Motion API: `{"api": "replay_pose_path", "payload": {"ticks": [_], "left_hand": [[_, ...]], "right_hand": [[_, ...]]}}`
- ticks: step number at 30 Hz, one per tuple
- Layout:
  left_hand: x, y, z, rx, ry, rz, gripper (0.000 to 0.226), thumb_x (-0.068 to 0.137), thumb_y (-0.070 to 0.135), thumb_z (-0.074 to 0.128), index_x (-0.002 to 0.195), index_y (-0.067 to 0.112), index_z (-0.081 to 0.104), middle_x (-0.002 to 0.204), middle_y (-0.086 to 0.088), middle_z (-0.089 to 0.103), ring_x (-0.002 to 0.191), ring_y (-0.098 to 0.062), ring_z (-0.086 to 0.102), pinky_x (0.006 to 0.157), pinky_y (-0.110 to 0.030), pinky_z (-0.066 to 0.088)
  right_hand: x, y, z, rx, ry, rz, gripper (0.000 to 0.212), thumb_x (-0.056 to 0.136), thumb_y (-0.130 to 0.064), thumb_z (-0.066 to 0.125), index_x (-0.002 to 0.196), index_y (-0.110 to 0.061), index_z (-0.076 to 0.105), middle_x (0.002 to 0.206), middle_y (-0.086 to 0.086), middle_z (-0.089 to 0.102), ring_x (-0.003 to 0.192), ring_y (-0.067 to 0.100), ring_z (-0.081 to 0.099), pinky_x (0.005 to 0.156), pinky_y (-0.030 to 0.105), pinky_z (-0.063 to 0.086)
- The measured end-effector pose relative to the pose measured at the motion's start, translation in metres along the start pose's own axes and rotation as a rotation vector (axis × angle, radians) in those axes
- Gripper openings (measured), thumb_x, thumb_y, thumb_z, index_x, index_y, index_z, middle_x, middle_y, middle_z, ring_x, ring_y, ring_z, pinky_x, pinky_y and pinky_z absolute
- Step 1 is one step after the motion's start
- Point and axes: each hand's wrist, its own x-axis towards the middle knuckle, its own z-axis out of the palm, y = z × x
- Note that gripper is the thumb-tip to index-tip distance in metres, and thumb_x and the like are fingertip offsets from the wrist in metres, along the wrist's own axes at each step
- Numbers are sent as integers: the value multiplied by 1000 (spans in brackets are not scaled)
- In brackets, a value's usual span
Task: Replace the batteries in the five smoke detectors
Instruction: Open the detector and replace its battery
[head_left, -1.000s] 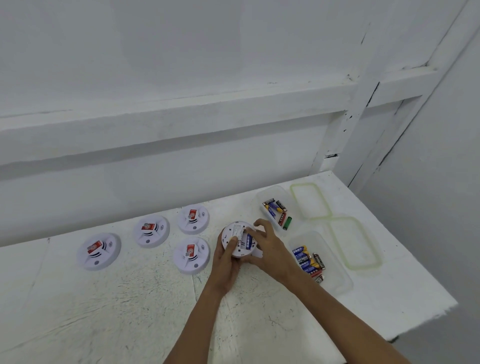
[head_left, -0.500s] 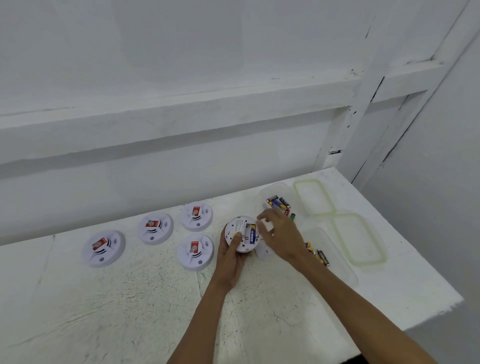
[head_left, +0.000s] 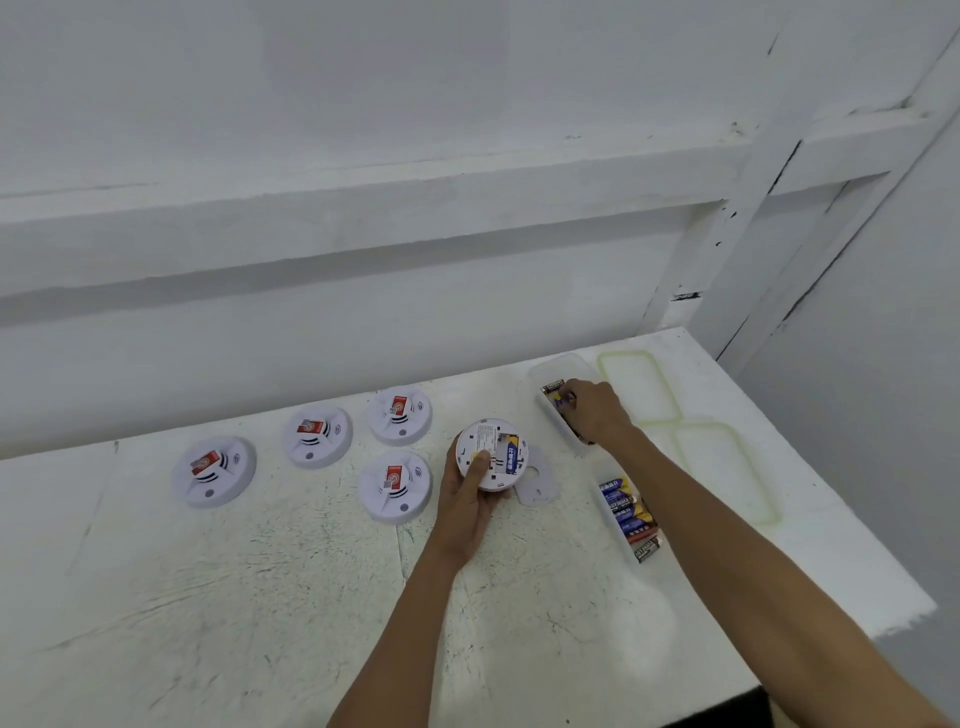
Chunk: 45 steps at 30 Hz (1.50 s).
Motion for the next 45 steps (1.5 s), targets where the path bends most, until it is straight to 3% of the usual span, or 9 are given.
{"api": "replay_pose_path", "payload": {"ticks": [5, 10, 14, 20, 24, 27, 32, 39, 45], "left_hand": [[0, 0, 1, 23, 10, -5, 44, 107, 14, 54, 150, 20, 48, 141, -12, 65, 117, -27, 68, 70, -30, 62], [-1, 0, 2, 33, 30, -13, 45, 104, 16, 57, 148, 22, 50, 139, -11, 67, 117, -26, 69, 74, -31, 63], [-1, 0, 3, 36, 26, -19, 44, 104, 18, 57, 147, 22, 50, 140, -11, 67, 119, -27, 69, 76, -32, 63], [-2, 2, 4, 21, 40, -49, 45, 105, 17, 58, 149, 20, 49, 140, -13, 66, 115, -26, 70, 73, -32, 63], [-5, 5, 7, 12, 30, -53, 44, 104, 17, 58, 147, 20, 51, 138, -13, 67, 114, -26, 70, 73, -31, 63], [-5, 5, 6, 5, 23, -50, 43, 105, 16, 57, 147, 19, 51, 139, -14, 66, 113, -26, 70, 71, -30, 62], [-3, 4, 4, -11, 22, -67, 44, 105, 15, 57, 148, 17, 50, 140, -15, 66, 111, -26, 70, 68, -30, 62], [-4, 7, 5, -13, 2, -74, 41, 105, 15, 56, 145, 18, 52, 137, -13, 68, 113, -26, 71, 71, -31, 63], [0, 2, 1, -16, -9, -49, 44, 106, 14, 55, 150, 16, 49, 141, -14, 65, 122, -32, 67, 73, -32, 63]], "right_hand": [[5, -3, 1, -95, -22, -43, 37, 101, -21, 49, 137, -19, 53, 110, 22, 59, 62, 21, 47, 47, 25, 30], [10, -14, -6, -216, -95, -100, 37, 97, -10, 49, 133, -7, 57, 117, 19, 62, 87, 27, 58, 55, 28, 39], [6, -10, -5, -271, -107, -85, 30, 97, -8, 47, 124, -6, 59, 105, 16, 65, 76, 24, 54, 44, 25, 29], [1, -9, -14, -300, -117, -162, 37, 96, -11, 51, 132, -11, 55, 108, 17, 66, 84, 29, 59, 62, 31, 45], [6, -4, -11, -315, -92, -135, 18, 90, -10, 52, 104, -9, 64, 102, 11, 69, 82, 24, 59, 69, 34, 53], [1, -7, -11, -337, -58, -101, 6, 90, -14, 57, 86, -10, 59, 94, 4, 58, 81, 21, 52, 61, 27, 41], [-10, -15, -22, -300, 18, 32, 20, 97, -11, 56, 114, -2, 58, 117, 15, 55, 104, 29, 59, 76, 32, 46], [-22, -13, -36, 52, 130, 60, 35, 96, -16, 54, 131, -11, 59, 114, 21, 63, 107, 34, 58, 72, 30, 44], [-76, -47, -24, 546, 286, -113, 20, 93, -17, 68, 109, -22, 57, 75, 1, 71, 69, 20, 68, 63, 27, 54]]}}
